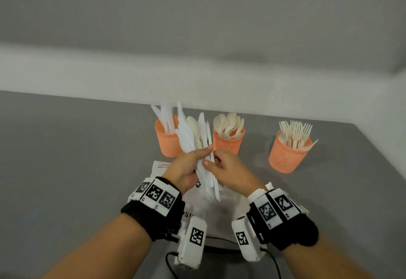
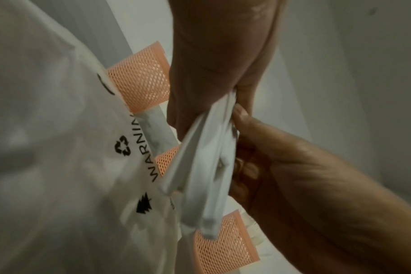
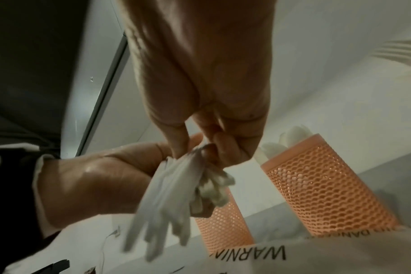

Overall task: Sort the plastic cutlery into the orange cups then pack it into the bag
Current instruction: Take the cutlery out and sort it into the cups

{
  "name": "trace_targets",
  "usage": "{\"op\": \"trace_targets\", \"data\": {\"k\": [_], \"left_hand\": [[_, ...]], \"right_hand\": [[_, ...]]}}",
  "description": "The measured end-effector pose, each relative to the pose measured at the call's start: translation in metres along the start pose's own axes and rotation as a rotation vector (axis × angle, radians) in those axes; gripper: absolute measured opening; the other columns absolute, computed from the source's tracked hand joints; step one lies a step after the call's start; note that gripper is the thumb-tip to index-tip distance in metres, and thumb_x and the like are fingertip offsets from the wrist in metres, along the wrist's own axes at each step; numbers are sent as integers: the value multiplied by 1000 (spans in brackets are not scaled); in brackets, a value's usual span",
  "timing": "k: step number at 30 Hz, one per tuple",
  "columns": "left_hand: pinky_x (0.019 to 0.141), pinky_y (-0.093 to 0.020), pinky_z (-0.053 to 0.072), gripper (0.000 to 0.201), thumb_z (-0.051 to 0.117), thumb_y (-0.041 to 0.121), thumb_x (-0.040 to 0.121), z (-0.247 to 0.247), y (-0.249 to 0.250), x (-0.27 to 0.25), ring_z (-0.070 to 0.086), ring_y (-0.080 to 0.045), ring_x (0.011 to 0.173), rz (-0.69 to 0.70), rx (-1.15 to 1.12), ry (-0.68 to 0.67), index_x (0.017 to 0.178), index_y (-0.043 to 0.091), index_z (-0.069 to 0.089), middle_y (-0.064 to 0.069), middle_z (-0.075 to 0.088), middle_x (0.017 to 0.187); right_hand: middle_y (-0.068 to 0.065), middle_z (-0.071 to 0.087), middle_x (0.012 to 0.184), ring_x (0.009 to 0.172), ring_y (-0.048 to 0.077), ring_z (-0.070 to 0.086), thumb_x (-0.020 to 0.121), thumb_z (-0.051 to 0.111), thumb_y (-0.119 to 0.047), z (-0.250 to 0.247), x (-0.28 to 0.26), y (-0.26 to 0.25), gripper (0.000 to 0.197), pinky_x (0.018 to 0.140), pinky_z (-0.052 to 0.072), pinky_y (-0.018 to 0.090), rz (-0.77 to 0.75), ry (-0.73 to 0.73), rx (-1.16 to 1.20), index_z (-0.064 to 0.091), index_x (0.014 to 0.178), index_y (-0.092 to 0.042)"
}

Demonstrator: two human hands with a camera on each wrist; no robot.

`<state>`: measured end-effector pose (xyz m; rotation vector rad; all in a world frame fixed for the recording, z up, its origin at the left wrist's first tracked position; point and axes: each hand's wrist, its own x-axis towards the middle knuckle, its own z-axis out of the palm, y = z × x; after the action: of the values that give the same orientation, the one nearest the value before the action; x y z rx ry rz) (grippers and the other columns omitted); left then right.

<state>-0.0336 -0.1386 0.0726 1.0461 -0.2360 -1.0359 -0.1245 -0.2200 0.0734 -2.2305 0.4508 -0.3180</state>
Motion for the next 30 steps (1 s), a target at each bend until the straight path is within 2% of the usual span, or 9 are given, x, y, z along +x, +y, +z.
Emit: {"op": "trace_targets", "data": {"k": [3,7,12,15,17,20,22,26,30], "left_hand": [[59,-30,58,10,54,7,91,0,-2,5,71,-18,68,-12,15,17,96,6,63,-7,72,72],[75,-37,56,14,54,6,91,3,9,10,69,-22,80,-60,-2,-31,101,5,63,-9,72,81],[76,-46,56,12,53,5,91,-4,44,22,70,-26,79,-114,4,-151,96,4,64,-13,72,83],[92,-50,49,9,54,4,90,-24,63,30,65,-25,76,-135,49,-170,93,2,62,-12,66,77],[80,-39,56,9,53,4,90,-41,75,37,63,-19,65,-134,96,-148,85,3,60,-8,64,67],[62,-28,56,14,55,7,89,-64,96,46,62,-13,56,-155,128,-123,76,7,58,-3,63,61],[57,-24,55,20,53,11,91,-75,110,49,60,-11,49,-154,174,-134,71,8,55,-1,59,55],[51,-24,54,18,53,13,91,-94,133,54,55,-11,45,-94,224,-102,74,9,52,0,52,54],[49,-21,52,6,57,9,89,-107,137,58,55,-9,44,25,233,-32,86,4,59,-1,60,59]], "right_hand": [[-3,42,65,58,8,40,95,45,-23,-3,9,6,30,56,33,21,26,-26,-32,40,66,-18],[14,61,89,80,26,59,95,38,-23,-9,20,-3,25,74,51,40,15,-53,-79,51,97,-1],[-1,41,64,54,10,38,99,34,-22,-24,34,-29,23,48,31,21,53,-29,-56,36,76,-17],[-3,45,67,55,8,44,100,35,-20,-19,46,-41,24,45,37,13,121,-34,144,40,76,-23],[-1,49,67,54,10,49,99,35,-13,-12,57,-45,23,46,44,15,167,-43,370,48,84,-24],[1,50,67,52,9,49,98,37,-9,-5,76,-46,18,49,46,19,164,-7,427,53,97,-18],[1,51,70,57,10,48,98,38,-10,-2,90,-49,15,57,46,21,133,48,448,51,106,-13],[0,52,79,71,11,50,99,36,-8,5,124,-60,17,71,44,21,22,173,649,48,99,-19],[2,48,77,60,11,47,98,35,-6,25,144,-62,19,64,44,27,53,68,941,52,102,-14]]}}
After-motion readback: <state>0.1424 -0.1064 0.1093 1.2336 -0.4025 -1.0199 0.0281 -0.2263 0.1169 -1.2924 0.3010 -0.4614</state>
